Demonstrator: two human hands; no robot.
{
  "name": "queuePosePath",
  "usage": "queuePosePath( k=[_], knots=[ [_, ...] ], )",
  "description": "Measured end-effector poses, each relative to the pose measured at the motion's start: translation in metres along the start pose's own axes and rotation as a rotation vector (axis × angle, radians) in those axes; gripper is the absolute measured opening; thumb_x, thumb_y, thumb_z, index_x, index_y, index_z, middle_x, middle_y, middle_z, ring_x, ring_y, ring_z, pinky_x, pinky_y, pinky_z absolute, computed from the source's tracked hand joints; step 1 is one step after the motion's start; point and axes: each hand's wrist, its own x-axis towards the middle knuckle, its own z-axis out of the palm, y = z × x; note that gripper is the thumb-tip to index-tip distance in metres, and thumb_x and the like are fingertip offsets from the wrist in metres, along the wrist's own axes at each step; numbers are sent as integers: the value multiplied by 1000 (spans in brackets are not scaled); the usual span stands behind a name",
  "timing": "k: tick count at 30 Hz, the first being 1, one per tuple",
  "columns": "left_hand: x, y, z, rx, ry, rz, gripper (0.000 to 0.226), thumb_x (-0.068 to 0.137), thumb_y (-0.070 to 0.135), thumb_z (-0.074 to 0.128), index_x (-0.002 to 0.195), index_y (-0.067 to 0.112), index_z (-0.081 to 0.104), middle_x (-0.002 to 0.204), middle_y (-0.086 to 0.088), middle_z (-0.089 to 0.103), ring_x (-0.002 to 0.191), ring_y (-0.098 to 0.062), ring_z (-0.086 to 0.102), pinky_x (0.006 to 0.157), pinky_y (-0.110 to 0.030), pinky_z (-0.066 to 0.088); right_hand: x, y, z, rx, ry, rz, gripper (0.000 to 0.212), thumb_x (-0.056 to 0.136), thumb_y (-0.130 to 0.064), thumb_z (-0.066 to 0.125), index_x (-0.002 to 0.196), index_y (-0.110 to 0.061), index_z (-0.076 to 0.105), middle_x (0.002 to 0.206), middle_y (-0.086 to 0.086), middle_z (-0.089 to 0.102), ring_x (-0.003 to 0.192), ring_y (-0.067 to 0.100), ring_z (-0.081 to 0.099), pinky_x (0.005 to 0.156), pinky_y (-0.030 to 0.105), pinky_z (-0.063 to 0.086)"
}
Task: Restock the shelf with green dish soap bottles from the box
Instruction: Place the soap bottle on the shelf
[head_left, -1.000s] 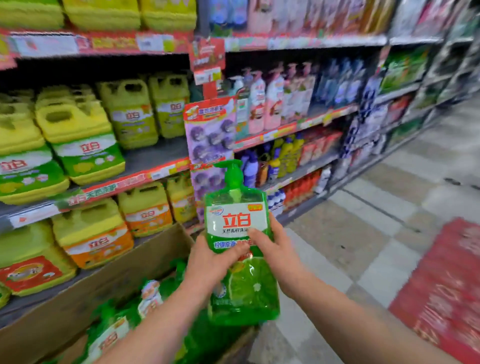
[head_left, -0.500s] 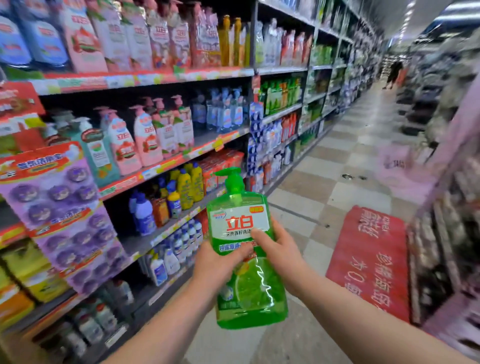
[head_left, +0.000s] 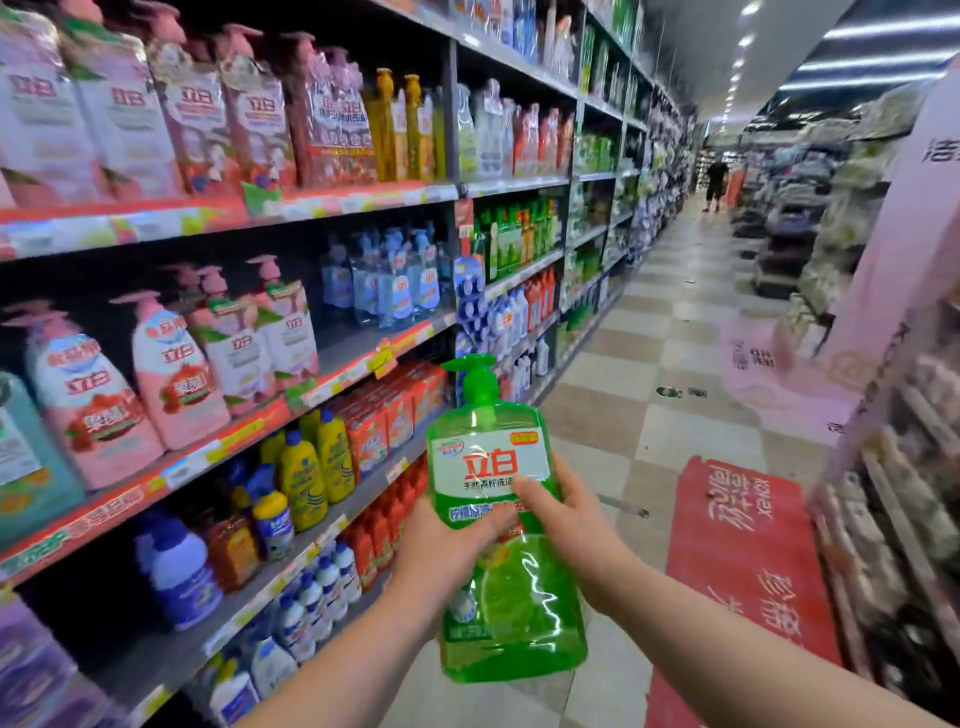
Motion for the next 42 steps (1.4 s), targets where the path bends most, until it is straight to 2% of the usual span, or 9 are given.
queuePosePath(
  k=[4,10,13,17,23,27,31,38,42],
  knots=[
    [63,5,6,84,-20,-6,26,66,32,82,89,28,71,83,8,76,79,-9,71,75,-31,56,60,-2,-6,-18,11,-20,30,93,-12,55,120,-23,55,102,1,72,85,14,71,65,24,58],
    [138,10,22,33,11,-5,21,71,23,80,84,29,66,85,10,73,78,-7,68,65,-23,50,147,0,-20,-17,-17,-30,30,93,-10,55,110,-34,53,90,-10,69,65,-3,69,53,14,52],
    [177,7,33,33,68,4,22,72,21,80,78,32,61,80,17,68,76,-1,64,63,-18,47,196,6,-27,-27,-57,-30,29,92,-11,55,112,-34,55,91,-11,70,71,-2,70,59,15,54],
    [237,4,48,62,151,20,23,72,24,80,85,34,63,93,10,72,83,-4,66,70,-21,50,268,7,-37,-53,-149,-5,30,92,-15,55,113,-36,56,104,-5,70,97,15,67,89,37,54],
    [323,20,77,92,286,37,25,73,23,79,85,36,62,83,19,67,80,5,62,56,-5,43,373,-5,-58,-97,-315,-64,31,92,-16,56,120,-31,54,100,-16,69,89,-5,65,75,12,52],
    [364,16,87,126,411,39,27,72,25,79,96,31,68,90,13,72,83,5,64,60,-6,43,429,-4,-59,-187,-400,-79,36,86,-19,64,120,-29,54,108,-6,70,102,12,65,96,35,50],
    [392,13,80,129,511,-27,21,72,26,80,86,34,68,88,14,72,84,1,65,67,-14,46,464,4,-42,-181,-475,-43,62,66,-43,68,125,-29,52,111,-4,70,106,16,65,99,44,48],
    [460,10,43,122,587,-62,20,75,25,77,85,34,63,80,21,64,75,6,59,59,-10,42,547,14,4,-181,-585,-35,47,84,-26,65,128,-31,49,115,-7,67,106,11,63,96,32,47],
    [513,9,12,146,624,-103,21,72,31,79,88,34,67,91,10,73,87,-8,68,79,-28,54,600,13,38,-164,-612,-26,44,85,-23,65,126,-28,50,115,-3,67,104,12,63,88,27,49]
  ],
)
